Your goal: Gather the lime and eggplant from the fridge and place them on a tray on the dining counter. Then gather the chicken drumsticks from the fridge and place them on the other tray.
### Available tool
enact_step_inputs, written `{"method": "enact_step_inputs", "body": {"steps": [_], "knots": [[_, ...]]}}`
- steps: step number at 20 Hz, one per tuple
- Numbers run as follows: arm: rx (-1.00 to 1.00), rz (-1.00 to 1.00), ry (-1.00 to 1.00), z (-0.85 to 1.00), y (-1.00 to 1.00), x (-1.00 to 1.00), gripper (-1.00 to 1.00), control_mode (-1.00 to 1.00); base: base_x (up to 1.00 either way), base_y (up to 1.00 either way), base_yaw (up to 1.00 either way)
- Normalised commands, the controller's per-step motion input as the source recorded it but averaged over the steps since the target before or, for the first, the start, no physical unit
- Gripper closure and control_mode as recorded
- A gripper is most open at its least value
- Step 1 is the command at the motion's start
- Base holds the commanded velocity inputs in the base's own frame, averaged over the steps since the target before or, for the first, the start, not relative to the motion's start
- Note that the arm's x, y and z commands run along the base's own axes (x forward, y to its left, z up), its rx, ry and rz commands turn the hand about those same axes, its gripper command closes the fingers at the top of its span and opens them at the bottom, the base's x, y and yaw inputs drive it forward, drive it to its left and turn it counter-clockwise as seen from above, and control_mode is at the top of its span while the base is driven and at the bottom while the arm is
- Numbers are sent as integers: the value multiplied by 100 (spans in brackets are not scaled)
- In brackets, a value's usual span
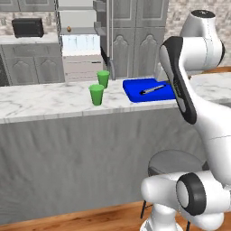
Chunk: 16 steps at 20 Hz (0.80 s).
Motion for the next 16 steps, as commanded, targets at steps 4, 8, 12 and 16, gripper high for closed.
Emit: {"method": "enact_step_inputs", "body": {"steps": [4,8,12,16], "knots": [[0,11,-23,-30,0,36,100,-100,0,0,0],[0,7,-15,-29,0,56,100,-100,0,0,0],[0,1,-1,-23,0,67,100,-100,0,0,0],[0,0,3,-4,0,56,100,-100,0,0,0]]}}
